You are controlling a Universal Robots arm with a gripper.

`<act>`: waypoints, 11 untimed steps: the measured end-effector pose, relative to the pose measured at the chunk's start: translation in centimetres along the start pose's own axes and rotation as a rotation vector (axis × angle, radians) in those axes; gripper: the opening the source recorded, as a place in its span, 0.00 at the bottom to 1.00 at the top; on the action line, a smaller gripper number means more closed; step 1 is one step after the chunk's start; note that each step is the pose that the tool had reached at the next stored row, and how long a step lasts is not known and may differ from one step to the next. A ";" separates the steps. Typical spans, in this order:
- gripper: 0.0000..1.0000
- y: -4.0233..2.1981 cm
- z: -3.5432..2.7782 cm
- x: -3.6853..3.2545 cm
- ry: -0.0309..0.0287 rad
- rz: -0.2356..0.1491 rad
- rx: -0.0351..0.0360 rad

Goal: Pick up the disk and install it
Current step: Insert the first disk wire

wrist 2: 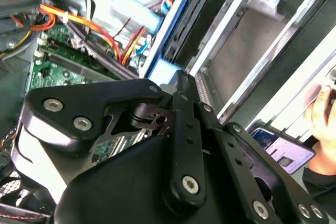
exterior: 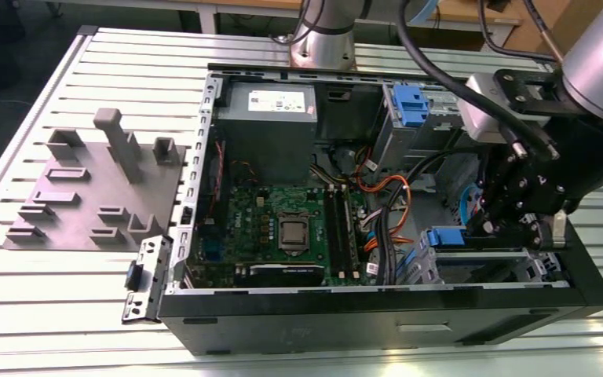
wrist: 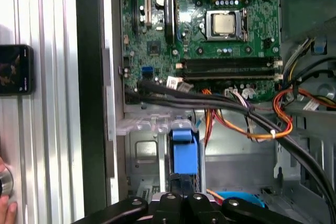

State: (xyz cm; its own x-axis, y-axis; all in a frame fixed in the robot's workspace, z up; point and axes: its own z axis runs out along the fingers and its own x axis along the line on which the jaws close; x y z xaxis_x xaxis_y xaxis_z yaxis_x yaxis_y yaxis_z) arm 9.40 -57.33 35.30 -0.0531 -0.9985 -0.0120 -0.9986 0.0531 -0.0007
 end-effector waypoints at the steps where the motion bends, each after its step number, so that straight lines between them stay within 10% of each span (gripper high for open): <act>1: 0.11 -0.34 0.00 -0.02 0.0001 0.000 -0.0012; 11: 0.11 -3.58 0.01 -0.21 0.0012 0.000 -0.0185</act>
State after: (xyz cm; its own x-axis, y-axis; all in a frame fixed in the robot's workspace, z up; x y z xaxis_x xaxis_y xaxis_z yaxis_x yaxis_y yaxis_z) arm 12.99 -57.31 35.29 -0.0533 -0.9985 -0.0108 -0.9984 0.0531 0.0179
